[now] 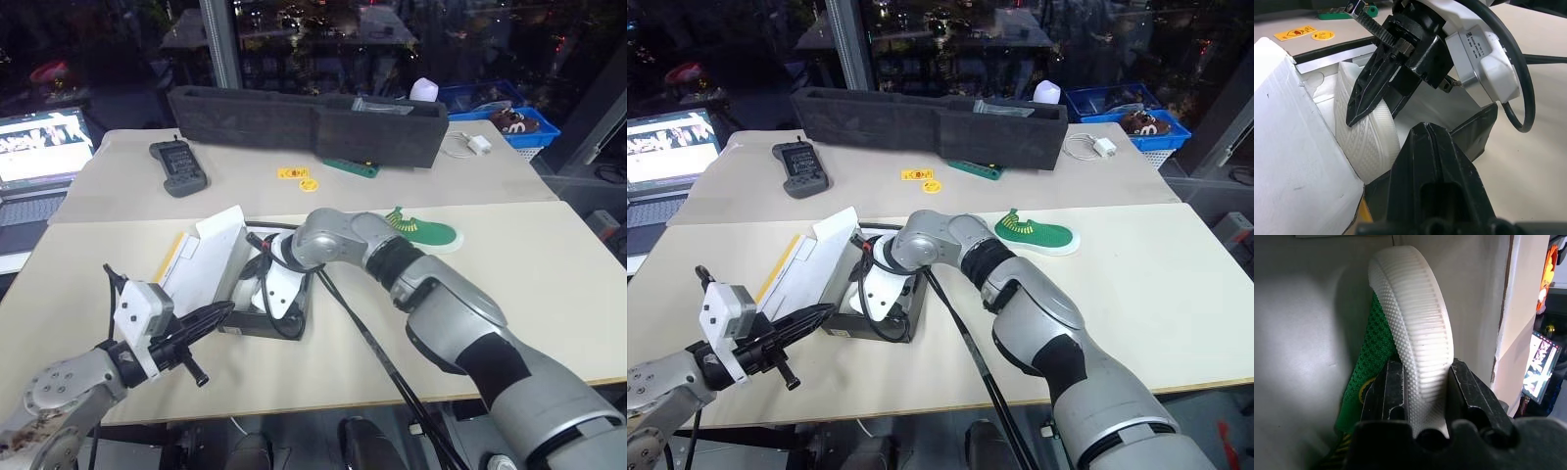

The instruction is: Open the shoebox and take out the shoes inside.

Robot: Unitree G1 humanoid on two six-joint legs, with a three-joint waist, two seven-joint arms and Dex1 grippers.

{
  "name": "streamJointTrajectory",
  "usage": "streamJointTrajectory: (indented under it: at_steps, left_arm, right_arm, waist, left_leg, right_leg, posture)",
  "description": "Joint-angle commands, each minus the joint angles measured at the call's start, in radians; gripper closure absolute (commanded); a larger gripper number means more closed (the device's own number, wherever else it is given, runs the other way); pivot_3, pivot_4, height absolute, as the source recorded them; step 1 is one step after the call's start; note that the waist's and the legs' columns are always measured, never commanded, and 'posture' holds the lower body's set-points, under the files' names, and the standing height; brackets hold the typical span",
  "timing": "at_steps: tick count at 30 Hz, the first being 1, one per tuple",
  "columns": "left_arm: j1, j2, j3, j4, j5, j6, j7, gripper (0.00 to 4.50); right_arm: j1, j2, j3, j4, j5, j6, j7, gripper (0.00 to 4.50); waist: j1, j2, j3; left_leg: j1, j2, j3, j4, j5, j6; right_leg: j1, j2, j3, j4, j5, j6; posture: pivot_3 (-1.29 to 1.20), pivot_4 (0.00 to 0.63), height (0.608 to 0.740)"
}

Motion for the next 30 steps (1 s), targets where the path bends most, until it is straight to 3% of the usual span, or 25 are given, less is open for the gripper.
streamJointTrajectory:
  at_steps: [1, 5, 18, 24, 30]
  left_arm:
    - [-0.011, 0.001, 0.002, -0.022, 0.002, -0.013, -0.002, 4.5]
    - [-0.013, 0.001, 0.001, -0.018, 0.004, -0.016, -0.006, 4.5]
    - [-0.036, 0.006, -0.005, 0.001, 0.008, -0.015, -0.016, 4.5]
    - [-0.039, 0.009, -0.007, 0.001, 0.008, -0.011, -0.022, 4.5]
    - [-0.037, 0.007, -0.012, 0.001, 0.008, -0.01, -0.022, 4.5]
  right_arm:
    - [-0.055, -0.047, -0.086, -0.076, 0.057, -0.01, -0.021, 3.94]
    - [-0.046, -0.099, -0.167, -0.148, 0.12, -0.027, -0.049, 3.94]
    - [0.092, -0.121, -0.317, -0.286, 0.429, 0.143, 0.138, 3.94]
    - [0.107, -0.052, -0.482, -0.278, 0.631, 0.419, 0.138, 3.94]
    - [0.097, -0.107, -0.645, -0.46, 0.79, 0.712, 0.15, 3.94]
  waist:
    - [0.001, 0.0, 0.0]
    - [0.002, 0.0, 0.0]
    - [0.0, 0.0, 0.0]
    - [-0.001, 0.0, 0.0]
    - [0.011, 0.0, 0.0]
  left_leg:
    - [0.0, 0.0, 0.0, 0.0, 0.0, 0.0]
    - [-0.001, 0.0, 0.0, 0.0, 0.0, 0.0]
    - [-0.001, 0.0, 0.0, 0.001, 0.0, 0.0]
    - [-0.001, 0.001, 0.0, 0.0, 0.0, 0.0]
    - [-0.002, 0.0, -0.001, 0.001, 0.0, 0.0]
  right_leg:
    - [0.0, 0.0, 0.0, 0.0, 0.0, 0.0]
    - [-0.001, 0.0, 0.0, 0.0, 0.0, -0.001]
    - [0.0, 0.0, 0.0, 0.0, 0.001, -0.002]
    - [0.0, 0.001, 0.0, 0.0, 0.002, -0.003]
    - [0.0, 0.0, 0.0, -0.001, 0.002, -0.003]
  posture:
    - [0.0, 0.15, 0.715]
    - [0.0, 0.15, 0.715]
    - [0.0, 0.15, 0.715]
    - [0.0, 0.15, 0.715]
    - [0.0, 0.15, 0.715]
